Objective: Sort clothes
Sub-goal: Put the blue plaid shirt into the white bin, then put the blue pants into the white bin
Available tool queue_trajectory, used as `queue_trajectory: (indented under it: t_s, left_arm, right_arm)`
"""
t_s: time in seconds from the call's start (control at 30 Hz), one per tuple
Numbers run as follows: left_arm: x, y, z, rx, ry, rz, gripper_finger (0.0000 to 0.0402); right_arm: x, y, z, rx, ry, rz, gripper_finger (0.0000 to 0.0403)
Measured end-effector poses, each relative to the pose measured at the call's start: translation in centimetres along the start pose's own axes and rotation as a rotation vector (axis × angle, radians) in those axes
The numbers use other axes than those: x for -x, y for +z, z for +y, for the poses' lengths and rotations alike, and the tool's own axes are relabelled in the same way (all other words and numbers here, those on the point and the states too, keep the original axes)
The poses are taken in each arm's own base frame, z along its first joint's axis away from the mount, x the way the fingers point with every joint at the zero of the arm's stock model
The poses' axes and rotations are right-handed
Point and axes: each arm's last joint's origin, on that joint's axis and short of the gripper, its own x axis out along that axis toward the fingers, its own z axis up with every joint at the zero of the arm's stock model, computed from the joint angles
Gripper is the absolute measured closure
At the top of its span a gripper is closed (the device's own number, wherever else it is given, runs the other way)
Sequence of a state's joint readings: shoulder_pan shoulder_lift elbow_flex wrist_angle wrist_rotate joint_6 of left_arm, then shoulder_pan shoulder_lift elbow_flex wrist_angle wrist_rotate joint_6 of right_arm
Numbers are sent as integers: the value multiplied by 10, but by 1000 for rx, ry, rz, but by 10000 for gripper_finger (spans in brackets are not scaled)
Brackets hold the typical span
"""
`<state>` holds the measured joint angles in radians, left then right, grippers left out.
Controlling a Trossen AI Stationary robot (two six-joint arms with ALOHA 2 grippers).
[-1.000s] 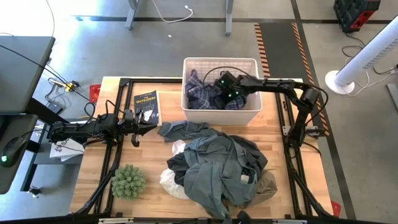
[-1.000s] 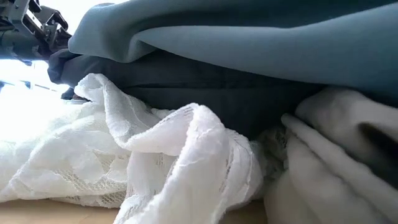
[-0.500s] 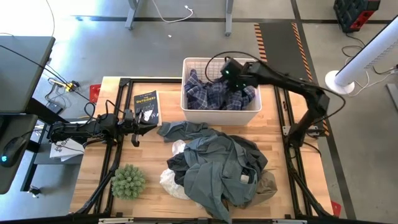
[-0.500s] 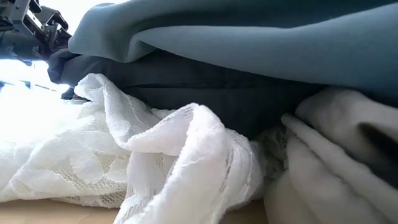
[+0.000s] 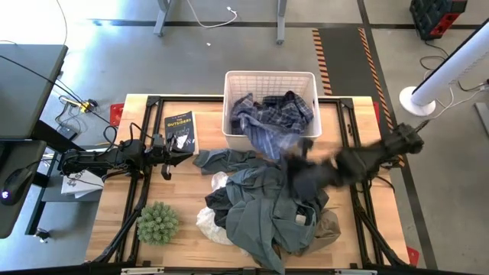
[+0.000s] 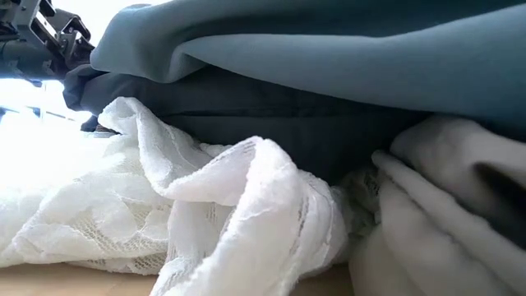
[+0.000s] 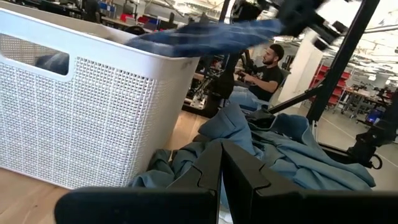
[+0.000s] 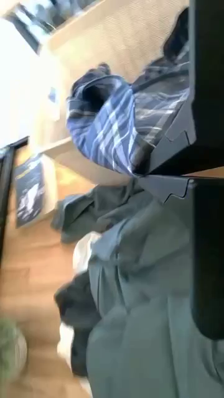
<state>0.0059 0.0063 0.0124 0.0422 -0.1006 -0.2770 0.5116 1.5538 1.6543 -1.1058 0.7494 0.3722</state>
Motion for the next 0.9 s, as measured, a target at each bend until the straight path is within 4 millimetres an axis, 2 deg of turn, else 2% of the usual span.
queue_trajectory:
  t_s: [0.07,0.13,0.2,0.27,0.33,0.47,0.53,0.6,0.7,0.8,0.9]
  left_arm:
    - [0,0,0,1,4,-1,392]
    - [0,0,0,1,16,-6,392]
    - [0,1,1,2,33,-18,392]
    - [0,2,1,3,54,-34,392]
    - [0,3,2,2,70,-43,392]
    - [0,4,2,-4,81,-58,392]
    - [0,4,2,-5,81,-59,392]
    - [0,4,2,-5,81,-58,392]
    - [0,4,2,-4,82,-54,392]
    - [0,4,2,-2,81,-54,392]
    - [0,3,2,11,75,-53,392]
  right_arm:
    - [8,-7,21,9,-65,-48,402]
    - [13,-12,32,31,-192,-114,402]
    - [11,-13,33,58,-350,-181,402]
    - [4,-8,22,51,-500,-222,402]
    - [-8,-2,-1,31,-607,-206,402]
    - [-46,7,-69,-38,-707,-15,402]
    - [-71,7,-107,-75,-653,134,402]
    - [-96,3,-145,-130,-512,257,399]
    - [-129,-9,-194,-220,-324,350,381]
    - [-145,-26,-231,-292,-277,424,343]
    - [-145,-43,-257,-367,-259,503,293]
